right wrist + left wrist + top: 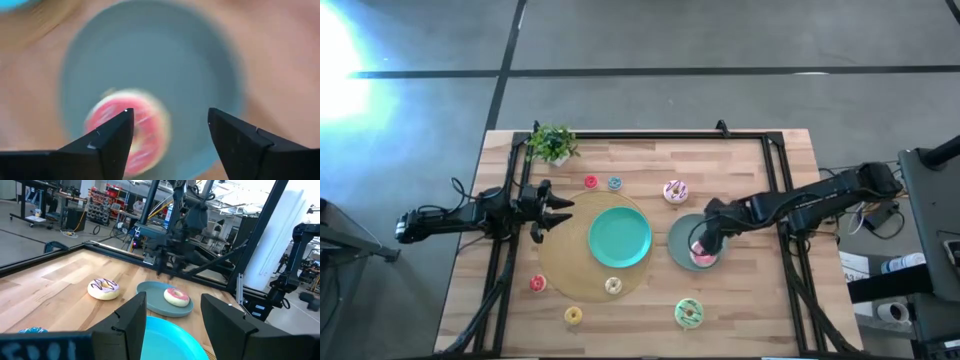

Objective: Pick & Place donuts
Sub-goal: Put the large purple donut on the right plate

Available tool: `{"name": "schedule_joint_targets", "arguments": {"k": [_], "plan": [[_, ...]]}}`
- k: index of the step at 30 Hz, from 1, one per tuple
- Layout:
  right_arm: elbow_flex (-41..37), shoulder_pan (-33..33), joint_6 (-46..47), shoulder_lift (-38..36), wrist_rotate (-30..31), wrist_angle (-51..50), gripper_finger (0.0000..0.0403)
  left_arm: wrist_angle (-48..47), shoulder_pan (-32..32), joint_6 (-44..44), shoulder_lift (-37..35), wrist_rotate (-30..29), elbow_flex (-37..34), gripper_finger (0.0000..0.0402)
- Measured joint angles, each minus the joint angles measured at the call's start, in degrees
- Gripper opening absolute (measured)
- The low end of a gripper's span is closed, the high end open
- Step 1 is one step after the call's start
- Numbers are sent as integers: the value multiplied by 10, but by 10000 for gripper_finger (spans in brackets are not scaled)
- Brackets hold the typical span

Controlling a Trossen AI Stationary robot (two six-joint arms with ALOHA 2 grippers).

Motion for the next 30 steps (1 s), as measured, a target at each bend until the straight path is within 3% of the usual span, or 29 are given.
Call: {"name": "schedule_joint_targets", "arguments": {"k": [4,8,13,20,30], "plan": [[-8,-70,80,6,24,23,236,0,0,0,0,0,0,163],[-10,-168,75,30,17,83,235,0,0,0,0,0,0,163],[-8,-274,-4,84,-91,158,244,0,0,0,0,0,0,163],[29,-306,-68,158,-126,185,283,0,0,0,0,0,0,163],[84,-323,-71,221,-134,189,315,0,0,0,0,0,0,163]]}}
